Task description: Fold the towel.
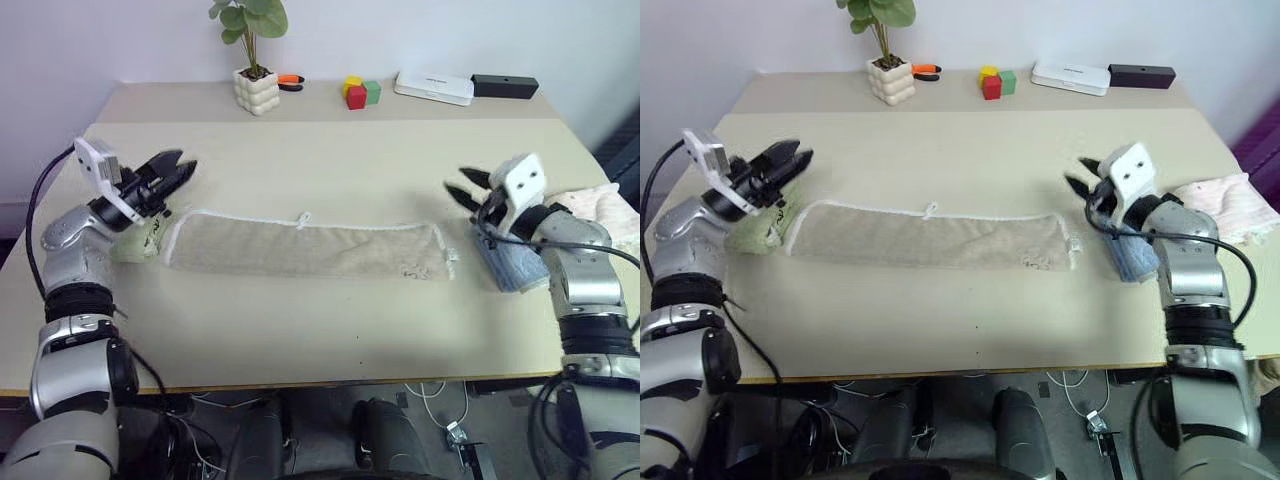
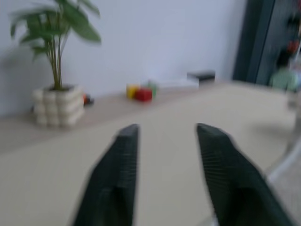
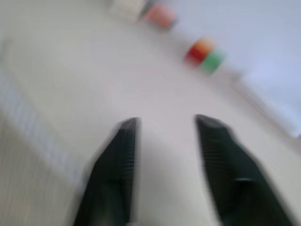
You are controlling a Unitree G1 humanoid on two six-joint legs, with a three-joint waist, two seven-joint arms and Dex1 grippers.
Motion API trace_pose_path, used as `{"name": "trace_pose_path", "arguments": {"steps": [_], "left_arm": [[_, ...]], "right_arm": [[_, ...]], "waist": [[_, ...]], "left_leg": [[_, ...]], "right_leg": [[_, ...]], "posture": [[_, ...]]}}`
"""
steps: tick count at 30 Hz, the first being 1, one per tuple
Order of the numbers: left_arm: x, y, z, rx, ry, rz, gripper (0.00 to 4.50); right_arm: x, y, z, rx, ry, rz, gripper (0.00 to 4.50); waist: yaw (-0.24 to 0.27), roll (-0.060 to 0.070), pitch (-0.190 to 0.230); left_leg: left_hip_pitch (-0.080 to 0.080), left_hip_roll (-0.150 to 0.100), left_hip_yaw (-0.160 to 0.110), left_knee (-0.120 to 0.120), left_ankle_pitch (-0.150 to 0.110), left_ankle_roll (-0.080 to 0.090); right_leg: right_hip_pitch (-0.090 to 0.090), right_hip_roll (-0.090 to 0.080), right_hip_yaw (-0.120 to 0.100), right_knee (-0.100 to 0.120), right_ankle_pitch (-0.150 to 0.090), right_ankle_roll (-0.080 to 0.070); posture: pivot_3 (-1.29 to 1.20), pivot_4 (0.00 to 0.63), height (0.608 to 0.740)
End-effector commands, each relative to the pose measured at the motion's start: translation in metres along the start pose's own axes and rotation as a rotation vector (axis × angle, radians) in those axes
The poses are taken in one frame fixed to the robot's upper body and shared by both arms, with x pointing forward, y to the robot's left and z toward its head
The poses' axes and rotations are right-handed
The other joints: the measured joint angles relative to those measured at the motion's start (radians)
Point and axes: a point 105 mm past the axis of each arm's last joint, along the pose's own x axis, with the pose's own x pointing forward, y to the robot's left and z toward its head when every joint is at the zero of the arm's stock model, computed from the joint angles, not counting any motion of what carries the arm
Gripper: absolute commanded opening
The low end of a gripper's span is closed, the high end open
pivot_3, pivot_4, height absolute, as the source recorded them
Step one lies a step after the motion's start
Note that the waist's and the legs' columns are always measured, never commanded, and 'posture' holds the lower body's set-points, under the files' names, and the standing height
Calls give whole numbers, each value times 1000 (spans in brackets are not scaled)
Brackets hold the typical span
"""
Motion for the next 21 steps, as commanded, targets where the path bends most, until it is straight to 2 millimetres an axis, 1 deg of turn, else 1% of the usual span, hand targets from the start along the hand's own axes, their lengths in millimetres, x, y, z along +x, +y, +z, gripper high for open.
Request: {"name": "trace_pose_path", "arguments": {"steps": [1,2,3,4,5,6,8,10,12,14,15,16,18,21], "left_arm": [[14,-13,3,-121,-125,89,50],[20,-23,-9,-191,-144,132,50],[23,-35,-18,-226,-153,143,50],[25,-43,-23,-246,-156,151,50],[29,-54,-37,-283,-128,164,50],[32,-63,-47,-320,-113,180,50],[37,-80,-73,-418,-51,208,50],[35,-88,-97,-460,18,237,50],[28,-89,-114,-480,67,290,50],[21,-85,-127,-465,138,337,50],[17,-80,-129,-455,152,364,50],[11,-70,-130,-433,170,409,50],[-3,-49,-128,-380,180,491,50],[-14,-36,-125,-318,199,518,50]], "right_arm": [[12,32,15,135,-69,-68,0],[19,45,12,242,-78,-122,0],[23,55,8,323,-72,-166,0],[25,62,6,371,-63,-196,0],[30,76,3,429,-52,-197,0],[33,88,2,477,-46,-195,0],[42,111,-10,505,11,-199,0],[44,126,-27,525,70,-209,0],[40,134,-49,557,142,-233,0],[34,134,-65,505,211,-262,0],[30,130,-72,533,226,-292,0],[23,122,-82,540,255,-331,0],[10,111,-97,509,298,-370,0],[-5,98,-112,486,338,-441,0]], "waist": [[0,0,0],[0,0,0],[0,0,-1],[1,0,-1],[2,0,-1],[3,0,-1],[5,0,-1],[3,-1,-1],[2,-1,-1],[0,-1,-1],[0,-1,-1],[-1,-1,-1],[0,-2,-3],[0,-3,-7]], "left_leg": [[0,0,0,0,0,0],[0,0,0,0,0,0],[1,0,0,0,0,0],[1,0,-1,0,0,0],[1,0,-1,0,0,0],[0,0,-1,0,0,0],[-1,-1,-1,1,0,0],[0,-1,-2,0,0,1],[0,-1,-2,0,-3,5],[0,-1,-3,0,-3,6],[0,-1,-2,0,-3,6],[0,-1,-3,0,-3,6],[1,-1,-4,-1,-3,6],[2,-1,-4,-1,-4,6]], "right_leg": [[0,0,0,0,0,0],[0,0,0,-1,0,0],[1,0,0,0,0,0],[2,0,0,-1,0,0],[2,0,0,-1,0,0],[1,0,0,0,0,0],[2,0,0,-1,0,0],[2,0,0,-1,0,0],[2,0,0,-1,0,0],[2,0,0,-2,0,0],[2,0,0,-2,0,0],[2,0,0,-2,0,0],[3,0,-1,-2,0,0],[5,0,-1,-3,0,0]], "posture": [[0,150,735],[0,150,735],[0,150,735],[0,150,735],[0,150,735],[0,150,735],[0,150,735],[0,150,735],[0,150,735],[0,150,735],[0,150,735],[0,150,735],[0,150,735],[0,150,735]]}}
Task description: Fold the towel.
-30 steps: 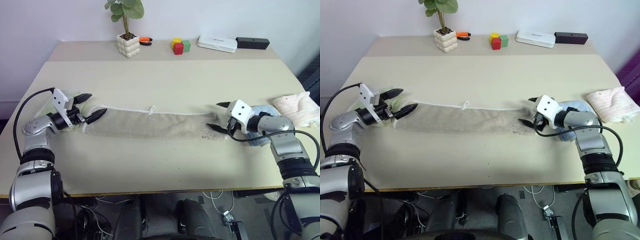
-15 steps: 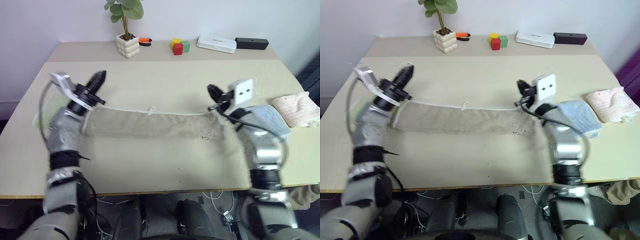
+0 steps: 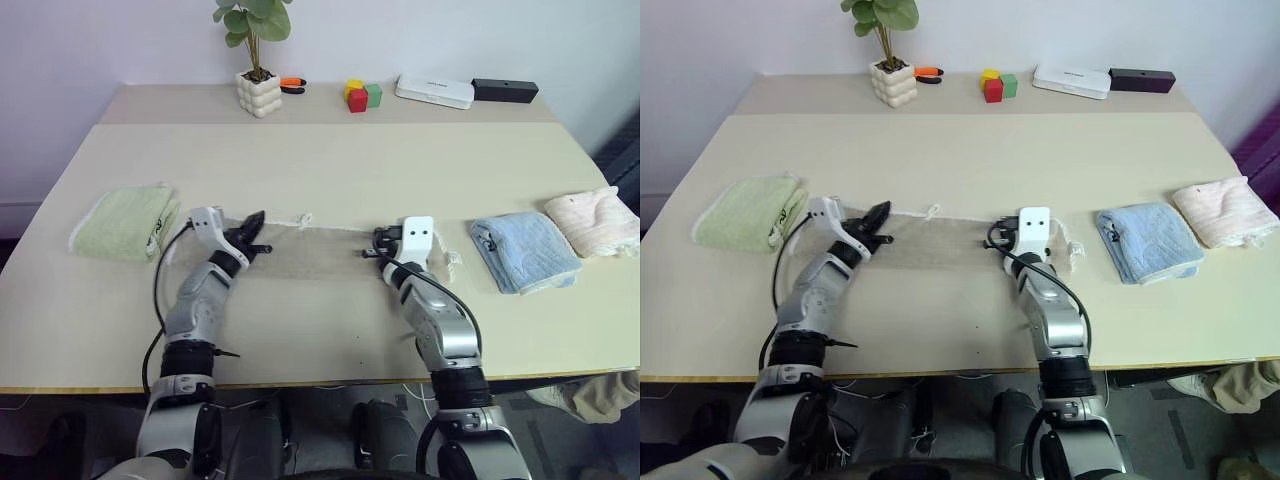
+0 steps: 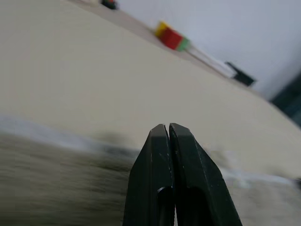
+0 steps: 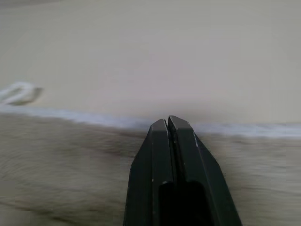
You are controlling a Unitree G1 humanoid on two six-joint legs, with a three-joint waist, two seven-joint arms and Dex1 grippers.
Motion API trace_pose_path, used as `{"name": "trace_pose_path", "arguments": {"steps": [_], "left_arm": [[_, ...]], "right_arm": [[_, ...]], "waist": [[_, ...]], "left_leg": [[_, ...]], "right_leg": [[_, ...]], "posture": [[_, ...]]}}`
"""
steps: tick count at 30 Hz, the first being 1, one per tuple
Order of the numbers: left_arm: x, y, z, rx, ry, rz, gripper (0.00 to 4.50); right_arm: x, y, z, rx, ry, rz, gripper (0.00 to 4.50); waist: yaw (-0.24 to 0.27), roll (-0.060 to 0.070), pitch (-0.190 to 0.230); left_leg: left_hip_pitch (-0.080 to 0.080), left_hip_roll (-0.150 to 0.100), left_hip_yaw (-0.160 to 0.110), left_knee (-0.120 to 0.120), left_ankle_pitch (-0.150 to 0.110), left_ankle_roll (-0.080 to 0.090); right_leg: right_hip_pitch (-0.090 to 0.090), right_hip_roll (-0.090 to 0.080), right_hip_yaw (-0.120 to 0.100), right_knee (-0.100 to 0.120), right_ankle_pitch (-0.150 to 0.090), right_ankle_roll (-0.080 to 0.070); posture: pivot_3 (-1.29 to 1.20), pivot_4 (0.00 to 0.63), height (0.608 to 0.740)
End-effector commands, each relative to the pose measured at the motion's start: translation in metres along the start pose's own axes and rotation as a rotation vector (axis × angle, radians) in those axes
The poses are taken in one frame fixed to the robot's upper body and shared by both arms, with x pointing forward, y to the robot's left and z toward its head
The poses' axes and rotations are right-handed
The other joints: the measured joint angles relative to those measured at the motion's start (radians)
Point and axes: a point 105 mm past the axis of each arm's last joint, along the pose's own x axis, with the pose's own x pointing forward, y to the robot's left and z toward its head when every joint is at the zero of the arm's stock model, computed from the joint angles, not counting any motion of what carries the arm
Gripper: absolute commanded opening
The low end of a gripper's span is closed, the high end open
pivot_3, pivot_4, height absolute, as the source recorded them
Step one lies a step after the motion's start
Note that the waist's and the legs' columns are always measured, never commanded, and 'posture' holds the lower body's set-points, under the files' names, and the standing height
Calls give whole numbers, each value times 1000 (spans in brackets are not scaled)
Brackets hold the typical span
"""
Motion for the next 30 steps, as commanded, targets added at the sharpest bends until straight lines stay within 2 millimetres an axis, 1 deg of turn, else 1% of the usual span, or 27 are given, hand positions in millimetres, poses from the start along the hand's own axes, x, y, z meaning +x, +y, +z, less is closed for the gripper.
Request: {"name": "trace_pose_path", "arguments": {"steps": [1,4,6,8,9,10,11,13,14,15,16,17,18,20,23,25,28,30], "left_arm": [[-12,25,10,61,-27,81,50],[-20,39,14,88,-29,132,50],[-25,43,11,85,-18,141,50],[-27,33,9,-9,-17,58,0],[-26,24,10,15,-8,-2,416],[-26,15,11,39,2,-63,590],[-25,7,14,68,2,-115,892],[-25,-11,27,119,-22,-232,1896],[-27,-18,32,159,-23,-296,2482],[-28,-25,40,200,-31,-353,2953],[-29,-27,47,211,-37,-384,3491],[-32,-32,54,223,-37,-440,4003],[-34,-35,60,231,-29,-488,4471],[-40,-40,69,261,-11,-578,4471],[-48,-43,83,275,15,-691,4471],[-55,-43,89,277,37,-761,4471],[-66,-45,90,274,88,-874,4471],[-75,-47,86,288,141,-947,4471]], "right_arm": [[-10,-41,-20,-11,51,-144,0],[-15,-62,-13,-27,29,-199,0],[-17,-67,-6,-25,6,-175,0],[-17,-65,3,-11,-14,-140,538],[-17,-60,12,28,-40,-108,918],[-18,-55,21,30,-64,-76,1387],[-20,-52,31,31,-87,-48,1821],[-29,-47,48,127,-124,19,2811],[-35,-45,54,166,-132,47,3415],[-45,-42,62,256,-153,103,3872],[-53,-41,65,296,-151,142,4370],[-62,-42,67,321,-145,166,4500],[-70,-41,68,354,-140,192,4500],[-84,-45,65,387,-106,198,4500],[-104,-51,53,422,-44,162,4500],[-118,-53,40,479,-2,123,4500],[-129,-51,25,562,46,65,4500],[-133,-48,20,592,58,34,4500]], "waist": [[1,0,-1],[4,-2,-3],[3,-1,-4],[-1,0,-5],[-1,0,-5],[-1,0,-5],[-1,0,-5],[3,0,-4],[4,0,-4],[4,0,-4],[3,0,-4],[3,0,-4],[3,0,-4],[1,0,-4],[0,0,-4],[1,0,-4],[0,0,-4],[-2,1,-4]], "left_leg": [[0,0,0,0,0,0],[0,0,-1,0,0,0],[1,0,-1,0,0,0],[1,0,-1,0,0,0],[1,0,-1,-1,0,0],[1,0,-1,-1,0,0],[1,0,-1,-1,0,0],[0,0,-1,-1,0,0],[-1,0,-1,-1,0,0],[-1,0,-1,-1,0,0],[-1,0,-1,-1,0,0],[-1,0,-2,-1,-1,0],[-1,0,-2,-2,-1,0],[-1,0,-2,-2,-1,1],[-1,0,-2,-2,-1,1],[-1,0,-2,-3,-1,1],[-1,0,-2,-3,-1,1],[-1,0,-2,-3,-1,1]], "right_leg": [[0,0,0,-1,0,0],[2,0,0,-2,0,0],[2,0,0,-2,0,0],[2,0,0,-2,0,0],[2,0,0,-2,0,0],[2,0,0,-2,0,0],[2,0,0,-2,0,0],[1,0,0,-2,0,0],[0,0,0,-2,0,0],[0,0,0,-2,0,0],[0,0,0,-2,0,0],[0,0,0,-2,0,0],[0,0,0,-2,0,0],[0,0,0,-3,0,-1],[0,0,0,-3,-1,-1],[0,0,0,-3,-1,-2],[0,0,0,-3,-1,-3],[0,0,0,-3,-3,-5]], "posture": [[0,150,735],[0,150,735],[0,150,735],[0,150,735],[0,150,735],[0,150,735],[0,150,735],[0,150,735],[0,150,735],[0,150,735],[0,150,735],[0,150,735],[0,150,735],[0,150,735],[0,150,735],[0,150,735],[0,150,735],[0,150,735]]}}
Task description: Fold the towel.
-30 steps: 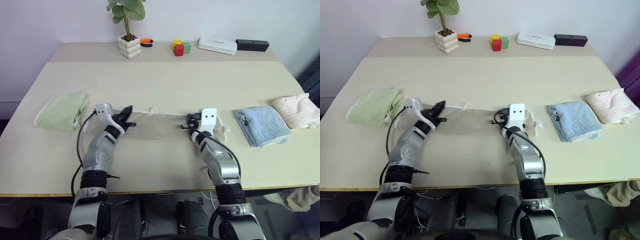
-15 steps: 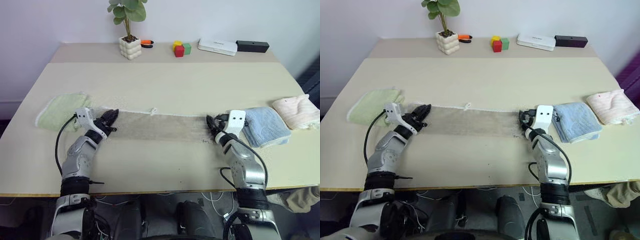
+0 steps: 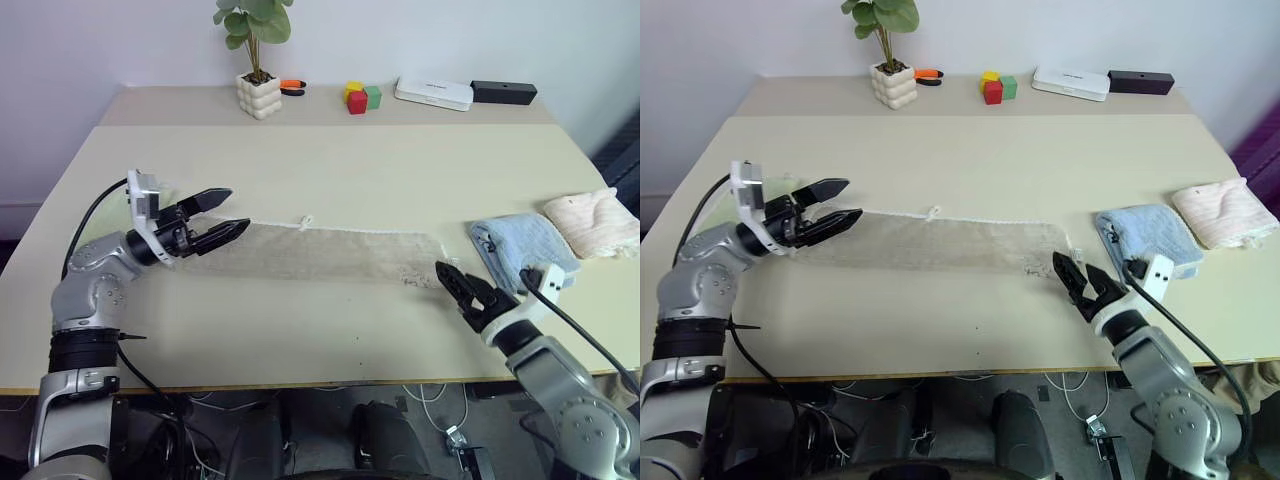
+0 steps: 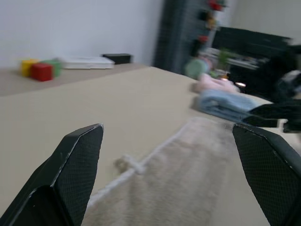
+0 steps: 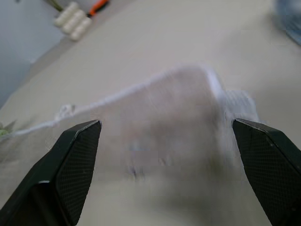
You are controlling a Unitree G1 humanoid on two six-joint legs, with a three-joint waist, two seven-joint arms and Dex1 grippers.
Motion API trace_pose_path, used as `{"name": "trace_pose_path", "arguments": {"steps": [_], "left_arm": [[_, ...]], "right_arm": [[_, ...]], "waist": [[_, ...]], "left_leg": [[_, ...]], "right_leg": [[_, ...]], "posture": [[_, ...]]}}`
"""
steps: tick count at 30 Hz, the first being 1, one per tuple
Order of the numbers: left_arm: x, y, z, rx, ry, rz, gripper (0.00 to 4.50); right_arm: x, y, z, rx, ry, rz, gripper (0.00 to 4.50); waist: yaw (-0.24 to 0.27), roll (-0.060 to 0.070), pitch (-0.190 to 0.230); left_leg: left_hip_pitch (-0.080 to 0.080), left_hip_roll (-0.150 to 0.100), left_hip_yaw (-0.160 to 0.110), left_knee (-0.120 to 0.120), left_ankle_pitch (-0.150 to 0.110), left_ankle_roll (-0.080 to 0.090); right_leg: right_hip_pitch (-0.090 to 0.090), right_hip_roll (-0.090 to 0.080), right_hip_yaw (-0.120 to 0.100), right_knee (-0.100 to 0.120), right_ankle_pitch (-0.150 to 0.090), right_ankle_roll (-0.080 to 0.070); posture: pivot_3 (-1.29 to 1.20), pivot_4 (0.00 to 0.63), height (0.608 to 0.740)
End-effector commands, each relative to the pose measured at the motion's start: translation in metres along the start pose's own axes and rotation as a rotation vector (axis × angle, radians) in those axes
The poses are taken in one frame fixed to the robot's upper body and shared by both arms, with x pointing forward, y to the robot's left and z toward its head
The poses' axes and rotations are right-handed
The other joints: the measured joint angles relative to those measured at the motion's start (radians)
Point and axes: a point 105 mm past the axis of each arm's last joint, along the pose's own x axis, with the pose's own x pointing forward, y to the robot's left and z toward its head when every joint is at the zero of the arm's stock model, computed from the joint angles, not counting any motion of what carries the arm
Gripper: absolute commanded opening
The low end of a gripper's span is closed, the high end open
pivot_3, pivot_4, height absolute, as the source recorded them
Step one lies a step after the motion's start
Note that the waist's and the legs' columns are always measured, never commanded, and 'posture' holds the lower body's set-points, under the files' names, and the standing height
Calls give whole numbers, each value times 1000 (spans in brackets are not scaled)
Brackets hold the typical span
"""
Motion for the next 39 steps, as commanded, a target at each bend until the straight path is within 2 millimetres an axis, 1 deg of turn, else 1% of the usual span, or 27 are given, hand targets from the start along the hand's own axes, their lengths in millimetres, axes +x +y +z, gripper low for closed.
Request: {"name": "trace_pose_path", "arguments": {"steps": [1,5,7,8,10,13,15,18,21,23,24,25,26,27,28,29,33,34,37,38,39], "left_arm": [[-4,-13,4,12,35,-138,4471],[-4,-15,2,38,77,-176,4471],[-4,-14,3,40,82,-180,4471],[-3,-13,3,46,81,-179,4471],[-2,-14,5,49,75,-180,4471],[-2,-14,6,47,72,-172,4471],[-3,-15,5,51,73,-160,4471],[-3,-17,5,53,72,-155,4471],[-2,-17,6,64,65,-135,4500],[-2,-18,6,62,62,-129,4500],[-2,-19,6,62,62,-128,4500],[-2,-19,6,66,64,-123,4500],[-3,-18,6,68,64,-117,4500],[-3,-18,7,69,63,-112,4500],[-4,-18,7,69,62,-109,4500],[-4,-18,7,70,62,-107,4500],[-4,-16,7,68,55,-95,4500],[-4,-16,7,72,56,-90,4500],[-6,-14,6,74,55,-80,4500],[-7,-13,7,74,54,-77,4500],[-7,-12,7,75,53,-75,4500]], "right_arm": [[-7,10,0,44,-28,-6,4500],[-8,10,-14,118,15,-35,4500],[-5,7,-18,158,18,-60,4500],[-3,3,-23,161,38,-87,4500],[0,2,-29,168,60,-99,4500],[6,0,-27,176,48,-110,4500],[12,-4,-26,179,36,-134,4500],[21,-9,-22,239,-1,-152,4500],[34,-19,-14,275,-44,-199,3716],[42,-20,-14,297,-48,-209,2648],[44,-19,-15,303,-46,-208,2268],[46,-19,-15,308,-44,-214,1727],[47,-19,-15,309,-46,-215,1078],[47,-18,-15,300,-48,-214,717],[47,-19,-14,291,-52,-218,159],[47,-19,-12,279,-55,-220,26],[46,-25,4,191,-84,-236,26],[46,-22,12,105,-84,-212,26],[41,-19,45,-188,-100,-151,26],[39,-19,54,-279,-99,-145,26],[40,-17,59,-333,-98,-128,26]], "waist": [[0,0,0],[15,0,0],[22,0,0],[24,0,0],[25,0,0],[23,-1,0],[19,-1,0],[12,-2,-1],[5,-2,-1],[0,-2,-1],[-1,-2,-1],[-1,-2,-1],[-2,-2,-1],[-2,-3,-2],[-2,-3,-2],[1,-4,-3],[3,-4,-3],[4,-4,-2],[3,1,1],[2,2,1],[1,2,1]], "left_leg": [[0,0,0,0,0,0],[0,0,-2,-1,0,0],[0,0,-2,-2,0,0],[0,1,-2,-2,0,0],[-1,1,-2,-2,0,0],[-1,1,-3,-1,0,0],[0,1,-3,-1,0,0],[0,1,-3,0,0,0],[0,1,-3,0,0,0],[0,0,-3,0,0,0],[0,0,-3,0,0,0],[0,0,-3,-1,0,0],[0,0,-3,-1,0,0],[0,1,-3,-1,0,0],[0,1,-3,-1,0,0],[0,1,-3,-1,0,0],[0,0,-3,-1,0,0],[0,0,-3,-1,0,0],[-1,0,-2,-1,-1,1],[-1,-1,-2,-1,-1,2],[-1,-1,-1,-1,-1,2]], "right_leg": [[0,0,0,0,0,0],[-1,0,-2,1,-2,-3],[-1,0,-2,1,-2,-4],[-1,0,-2,1,-3,-4],[-1,0,-2,1,-3,-4],[0,0,-2,0,-3,-4],[0,0,-2,1,-3,-5],[0,0,-1,0,-3,-5],[1,0,-1,-1,-3,-5],[1,0,-1,-1,-3,-5],[1,0,-1,-1,-3,-5],[1,0,-1,-1,-2,-4],[0,0,-1,-1,-2,-4],[1,0,-1,-1,-2,-4],[1,0,-1,-1,-2,-4],[1,0,-1,-1,-2,-4],[1,0,-1,-2,-3,-5],[2,0,-1,-2,-3,-5],[1,-1,-1,-4,-3,-5],[1,-1,0,-4,-3,-5],[0,-1,1,-5,-3,-4]], "posture": [[0,150,735],[0,150,735],[0,150,735],[0,150,735],[0,150,735],[0,150,735],[0,150,735],[0,150,735],[0,150,735],[0,150,735],[0,150,735],[0,150,735],[0,150,735],[0,150,735],[0,150,735],[0,150,735],[0,150,735],[0,150,735],[0,150,735],[0,150,735],[0,150,735]]}}
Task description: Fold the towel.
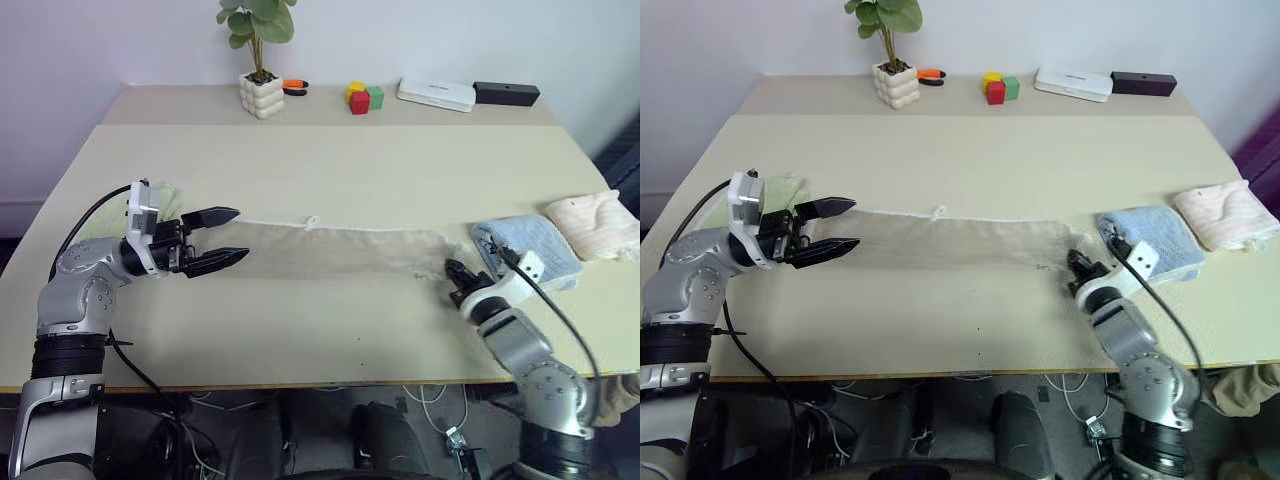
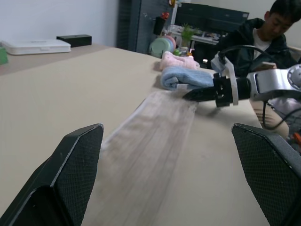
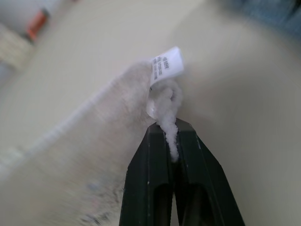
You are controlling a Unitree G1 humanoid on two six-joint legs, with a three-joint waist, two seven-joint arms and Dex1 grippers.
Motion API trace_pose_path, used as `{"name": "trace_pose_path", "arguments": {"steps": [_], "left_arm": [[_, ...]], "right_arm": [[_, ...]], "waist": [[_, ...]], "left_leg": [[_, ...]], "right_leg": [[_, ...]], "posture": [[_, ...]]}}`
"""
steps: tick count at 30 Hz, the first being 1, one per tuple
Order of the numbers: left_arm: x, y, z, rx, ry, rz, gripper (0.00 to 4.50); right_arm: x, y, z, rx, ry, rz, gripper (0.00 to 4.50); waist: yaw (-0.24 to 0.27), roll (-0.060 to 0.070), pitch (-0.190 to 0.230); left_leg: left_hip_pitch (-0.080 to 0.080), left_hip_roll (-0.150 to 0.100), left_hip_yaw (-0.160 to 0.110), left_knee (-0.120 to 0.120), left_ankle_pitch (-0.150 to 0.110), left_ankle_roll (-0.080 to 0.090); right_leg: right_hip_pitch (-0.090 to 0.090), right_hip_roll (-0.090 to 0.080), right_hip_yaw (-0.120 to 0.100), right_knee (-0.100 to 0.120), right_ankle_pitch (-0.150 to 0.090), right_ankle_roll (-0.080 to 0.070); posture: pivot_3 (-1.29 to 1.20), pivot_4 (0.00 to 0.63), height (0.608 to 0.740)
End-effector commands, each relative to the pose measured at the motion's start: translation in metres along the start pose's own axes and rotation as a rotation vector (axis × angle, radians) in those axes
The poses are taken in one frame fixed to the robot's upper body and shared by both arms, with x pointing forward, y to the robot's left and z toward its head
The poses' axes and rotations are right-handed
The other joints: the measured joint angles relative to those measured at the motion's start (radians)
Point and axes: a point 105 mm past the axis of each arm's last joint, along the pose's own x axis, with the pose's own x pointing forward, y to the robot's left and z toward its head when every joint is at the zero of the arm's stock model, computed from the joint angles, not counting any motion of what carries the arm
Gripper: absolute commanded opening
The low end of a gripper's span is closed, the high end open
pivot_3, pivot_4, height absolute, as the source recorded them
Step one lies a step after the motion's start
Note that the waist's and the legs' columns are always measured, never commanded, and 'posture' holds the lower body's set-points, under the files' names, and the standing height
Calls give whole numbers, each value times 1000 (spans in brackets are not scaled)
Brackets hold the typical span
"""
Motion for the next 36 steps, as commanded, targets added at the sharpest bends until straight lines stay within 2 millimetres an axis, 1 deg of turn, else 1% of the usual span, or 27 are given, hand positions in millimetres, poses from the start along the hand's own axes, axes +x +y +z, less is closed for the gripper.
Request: {"name": "trace_pose_path", "arguments": {"steps": [1,3,4,6,8,10,12,13,15,17,19,22,25,31,36], "left_arm": [[-3,3,11,48,-25,9,4500],[-3,4,11,54,-24,12,4500],[-2,4,11,57,-26,13,4500],[-2,5,11,60,-29,12,4500],[-1,5,11,65,-29,12,4500],[-1,5,12,70,-29,12,4500],[-3,5,13,72,-30,14,4500],[-4,4,13,74,-30,14,4500],[-3,3,14,76,-32,10,4500],[-2,0,15,76,-30,-10,4500],[0,-3,15,78,-20,-24,4500],[0,-6,13,82,-9,-30,4500],[-2,-9,14,82,-8,-25,4500],[-7,-14,12,77,1,-9,4500],[-6,-14,13,78,-2,1,4500]], "right_arm": [[-2,11,28,-190,-69,84,26],[-1,27,31,-287,-68,161,26],[-1,39,30,-355,-67,213,26],[-1,56,27,-442,-59,282,26],[-4,78,23,-536,-65,375,26],[-7,95,20,-590,-68,451,26],[-11,113,14,-629,-57,538,26],[-14,123,8,-640,-37,593,26],[-18,136,-4,-666,6,675,26],[-22,142,-27,-716,86,752,26],[-17,147,-40,-728,120,791,26],[-2,154,-45,-725,123,792,26],[4,165,-51,-725,123,820,26],[4,183,-63,-729,125,884,26],[8,182,-70,-757,130,876,26]], "waist": [[-2,0,0],[-7,0,0],[-7,0,0],[-6,0,0],[-3,0,0],[1,0,0],[3,0,0],[3,0,0],[2,0,0],[1,0,0],[0,0,0],[-1,0,0],[-1,0,0],[-1,0,0],[0,0,0]], "left_leg": [[0,0,0,0,0,0],[1,1,1,-1,0,0],[1,1,1,-1,0,0],[1,2,1,-1,0,0],[0,2,1,-1,0,0],[0,1,1,-1,0,0],[-1,1,1,-1,0,0],[-1,1,1,0,0,0],[-1,1,1,0,0,0],[-1,1,1,0,0,0],[-1,1,1,0,0,0],[-1,1,2,0,0,0],[-1,1,2,0,0,0],[-1,1,2,0,0,0],[-1,1,2,0,0,0]], "right_leg": [[0,1,0,0,0,0],[0,2,0,0,0,1],[-1,2,0,1,1,1],[-1,3,0,1,1,3],[-2,3,0,1,2,3],[-2,2,0,1,2,3],[-1,2,0,1,1,3],[-1,2,0,1,1,2],[-1,2,0,1,0,1],[-1,2,0,1,0,1],[-1,2,-1,1,0,1],[-1,2,-1,1,0,1],[-1,2,-1,1,1,1],[-2,2,-1,1,2,3],[-1,2,-1,1,2,3]], "posture": [[0,150,735],[0,150,735],[0,150,735],[0,150,735],[0,150,735],[0,150,735],[0,150,735],[0,150,735],[0,150,735],[0,150,735],[0,150,735],[0,150,735],[0,150,735],[0,150,735],[0,150,735]]}}
